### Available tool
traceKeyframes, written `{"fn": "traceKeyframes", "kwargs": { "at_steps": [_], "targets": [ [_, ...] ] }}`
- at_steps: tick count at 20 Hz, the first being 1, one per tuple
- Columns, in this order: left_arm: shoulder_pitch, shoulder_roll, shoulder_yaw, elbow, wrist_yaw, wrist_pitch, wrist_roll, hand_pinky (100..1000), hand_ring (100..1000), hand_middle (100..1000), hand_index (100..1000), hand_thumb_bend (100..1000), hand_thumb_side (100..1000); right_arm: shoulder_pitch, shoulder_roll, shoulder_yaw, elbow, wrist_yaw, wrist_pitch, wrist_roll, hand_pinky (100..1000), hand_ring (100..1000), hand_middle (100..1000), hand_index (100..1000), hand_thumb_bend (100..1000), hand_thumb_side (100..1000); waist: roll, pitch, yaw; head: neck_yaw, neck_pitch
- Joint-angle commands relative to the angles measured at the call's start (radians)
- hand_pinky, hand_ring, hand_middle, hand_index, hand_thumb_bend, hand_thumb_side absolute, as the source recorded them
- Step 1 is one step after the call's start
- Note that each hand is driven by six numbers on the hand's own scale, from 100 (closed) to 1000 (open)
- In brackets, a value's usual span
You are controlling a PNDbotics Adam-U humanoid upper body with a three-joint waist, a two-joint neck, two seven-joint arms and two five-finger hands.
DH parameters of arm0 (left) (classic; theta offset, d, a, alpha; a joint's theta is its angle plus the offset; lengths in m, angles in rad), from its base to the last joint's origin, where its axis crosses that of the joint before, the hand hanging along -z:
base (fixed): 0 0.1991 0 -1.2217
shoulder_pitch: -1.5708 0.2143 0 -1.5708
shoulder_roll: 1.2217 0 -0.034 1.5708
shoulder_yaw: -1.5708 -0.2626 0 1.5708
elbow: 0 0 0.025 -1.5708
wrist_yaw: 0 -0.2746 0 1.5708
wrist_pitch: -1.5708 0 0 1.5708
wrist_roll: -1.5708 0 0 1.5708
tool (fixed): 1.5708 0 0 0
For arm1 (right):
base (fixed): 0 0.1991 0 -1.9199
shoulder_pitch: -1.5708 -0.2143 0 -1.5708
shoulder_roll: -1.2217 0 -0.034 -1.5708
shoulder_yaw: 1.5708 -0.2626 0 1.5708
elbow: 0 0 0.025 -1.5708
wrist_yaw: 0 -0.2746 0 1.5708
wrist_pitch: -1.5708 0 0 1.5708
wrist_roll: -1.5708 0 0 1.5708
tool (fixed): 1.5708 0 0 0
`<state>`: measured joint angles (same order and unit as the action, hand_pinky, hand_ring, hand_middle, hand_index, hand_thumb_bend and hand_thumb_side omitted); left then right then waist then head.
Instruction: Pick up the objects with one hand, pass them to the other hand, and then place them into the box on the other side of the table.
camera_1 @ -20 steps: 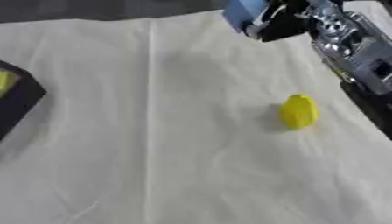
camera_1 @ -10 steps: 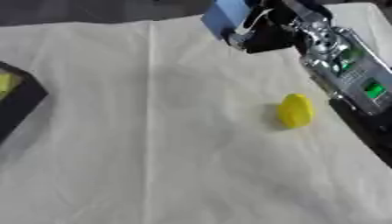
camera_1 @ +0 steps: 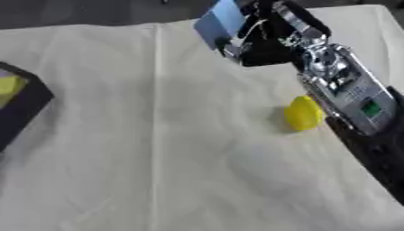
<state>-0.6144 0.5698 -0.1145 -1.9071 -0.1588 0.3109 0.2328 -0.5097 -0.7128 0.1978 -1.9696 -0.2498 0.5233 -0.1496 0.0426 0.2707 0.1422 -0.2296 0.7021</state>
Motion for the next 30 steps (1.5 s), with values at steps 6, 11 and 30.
{"fn": "traceKeyframes", "kwargs": {
  "at_steps": [6, 11, 30],
  "targets": [
    [-0.087, 0.054, -0.027, -0.056, 0.013, -0.010, -0.063, 728, 660, 599, 709, 151, 333, -0.006, 0.055, 0.028, 0.018, 0.064, -0.076, 0.022, 641, 482, 461, 542, 316, 100, 0.017, -0.042, 0.006, -0.001, 0.012],
    [-0.135, 0.053, -0.064, -0.090, 0.011, -0.020, -0.137, 728, 662, 601, 711, 166, 328, -0.009, 0.093, 0.056, 0.045, 0.111, -0.120, 0.037, 641, 480, 459, 541, 312, 100, 0.020, -0.046, 0.013, -0.009, 0.018],
    [-0.265, 0.001, -0.223, -0.093, -0.036, -0.075, -0.365, 726, 669, 609, 715, 214, 308, -0.042, 0.204, 0.134, 0.170, 0.224, -0.268, 0.067, 643, 481, 485, 539, 297, 100, 0.022, -0.049, 0.044, -0.037, 0.033]
  ]
}}
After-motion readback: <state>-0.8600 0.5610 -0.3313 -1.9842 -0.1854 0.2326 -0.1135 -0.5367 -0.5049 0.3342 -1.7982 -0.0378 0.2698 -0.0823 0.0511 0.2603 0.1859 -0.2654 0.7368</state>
